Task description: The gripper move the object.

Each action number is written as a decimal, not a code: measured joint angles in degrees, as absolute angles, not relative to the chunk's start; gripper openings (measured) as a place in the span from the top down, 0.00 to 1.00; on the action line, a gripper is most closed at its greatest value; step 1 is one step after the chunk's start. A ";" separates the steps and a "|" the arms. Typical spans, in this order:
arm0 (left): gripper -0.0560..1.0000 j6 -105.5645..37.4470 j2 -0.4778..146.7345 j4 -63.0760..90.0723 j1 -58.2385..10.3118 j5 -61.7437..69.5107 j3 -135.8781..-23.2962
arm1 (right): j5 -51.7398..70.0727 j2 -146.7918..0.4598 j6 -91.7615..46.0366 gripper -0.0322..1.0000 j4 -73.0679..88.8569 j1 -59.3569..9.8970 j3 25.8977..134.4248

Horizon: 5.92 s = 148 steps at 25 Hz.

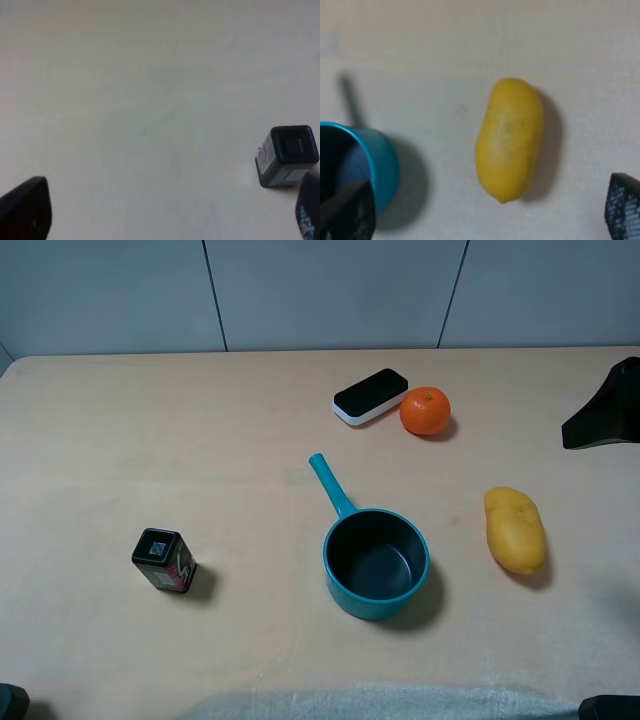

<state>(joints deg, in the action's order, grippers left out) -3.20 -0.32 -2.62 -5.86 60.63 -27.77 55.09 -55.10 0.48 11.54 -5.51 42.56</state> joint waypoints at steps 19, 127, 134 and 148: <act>0.01 -3.20 -0.32 -2.62 -5.86 60.63 -27.77 | 60.51 -64.08 4.06 0.30 6.86 -5.51 42.56; 0.01 -3.20 -0.32 -2.62 -5.86 60.63 -27.77 | 40.65 -99.02 4.08 0.50 5.44 -12.64 42.86; 0.01 -3.20 -0.32 -2.62 -5.86 60.63 -27.77 | 44.37 -94.10 4.69 0.50 5.68 -12.64 42.86; 0.01 -3.20 -0.32 -2.62 -5.86 60.63 -27.77 | 53.40 -86.77 6.85 0.50 7.34 -12.88 45.11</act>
<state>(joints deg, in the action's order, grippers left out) -3.20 -0.32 -2.62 -5.86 60.63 -27.77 53.40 -86.77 6.85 7.34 -12.88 45.11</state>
